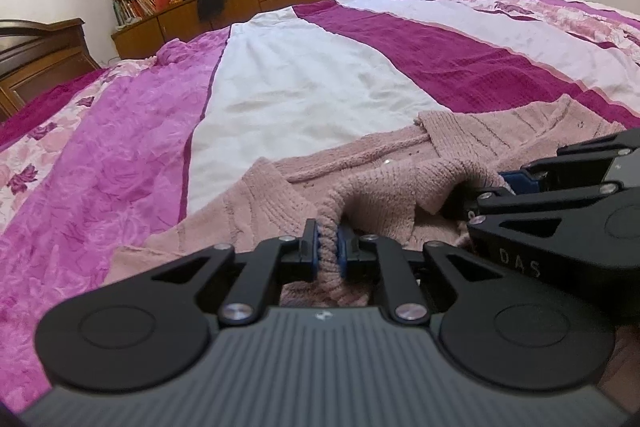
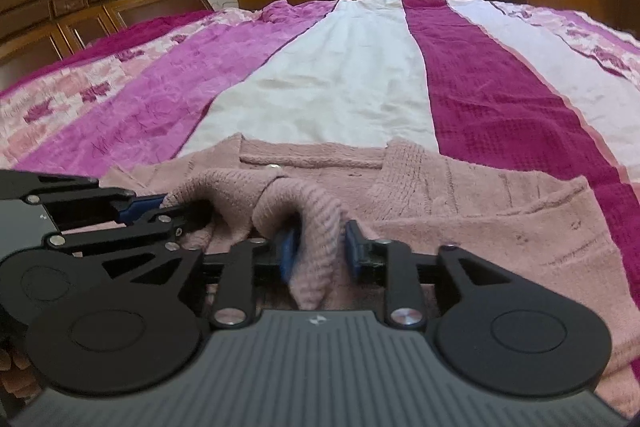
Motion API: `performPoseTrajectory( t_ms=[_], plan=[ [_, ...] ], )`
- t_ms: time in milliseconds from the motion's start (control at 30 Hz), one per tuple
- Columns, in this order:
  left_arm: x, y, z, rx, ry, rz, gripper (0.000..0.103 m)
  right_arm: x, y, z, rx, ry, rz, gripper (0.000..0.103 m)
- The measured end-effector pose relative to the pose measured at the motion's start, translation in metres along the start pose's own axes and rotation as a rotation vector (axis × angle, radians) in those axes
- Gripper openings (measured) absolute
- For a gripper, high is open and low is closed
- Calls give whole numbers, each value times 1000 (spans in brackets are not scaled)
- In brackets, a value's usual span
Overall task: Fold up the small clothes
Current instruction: 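Open both grippers and release the folded hem onto the cardigan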
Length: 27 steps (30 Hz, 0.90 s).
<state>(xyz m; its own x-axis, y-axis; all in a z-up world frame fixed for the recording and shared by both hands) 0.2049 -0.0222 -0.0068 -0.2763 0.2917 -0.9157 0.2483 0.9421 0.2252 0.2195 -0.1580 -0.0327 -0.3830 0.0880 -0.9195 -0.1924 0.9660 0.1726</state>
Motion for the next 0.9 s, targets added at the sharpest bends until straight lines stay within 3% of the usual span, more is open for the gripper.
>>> performPoseTrajectory(
  t_ms=[67,133,200,233,267,500,633,900],
  plan=[
    [-2,2,-5,-1,9,-7,13,-2,0,-10,-2,-5,19,51],
    [-4,5,-11,-2,18,-13,16,-2,0,-22,-5,-16,22,54],
    [-6,8,-19,-14,22,-20,34,-2,0,-35,-3,-21,25,54],
    [-7,10,-24,-29,19,-20,50,-2,-1,-41,-1,-24,30,54],
    [-7,11,-29,-43,13,-15,57,-3,-1,-47,1,-27,36,54],
    [-8,18,-55,-50,23,-35,56,-4,-1,-89,7,-56,57,56],
    [-8,22,-71,-56,24,-43,56,-1,2,-112,3,-73,57,67],
    [-1,26,-106,-45,28,-41,56,8,6,-143,2,-70,58,68]
  ],
)
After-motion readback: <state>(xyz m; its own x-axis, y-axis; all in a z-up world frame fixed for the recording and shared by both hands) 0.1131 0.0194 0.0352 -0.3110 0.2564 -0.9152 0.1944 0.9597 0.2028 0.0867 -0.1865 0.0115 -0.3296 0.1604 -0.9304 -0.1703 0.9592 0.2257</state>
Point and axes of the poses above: each gripper's, at about its wrist camera, not at the fingertips, and z roughly the way its jaws point, y to its left, x to its underside, the point moved 6 cm from there along z, roughly the way its jaws point, and after that the axes turned 13 degrees about -y, right-handed, at the moved point
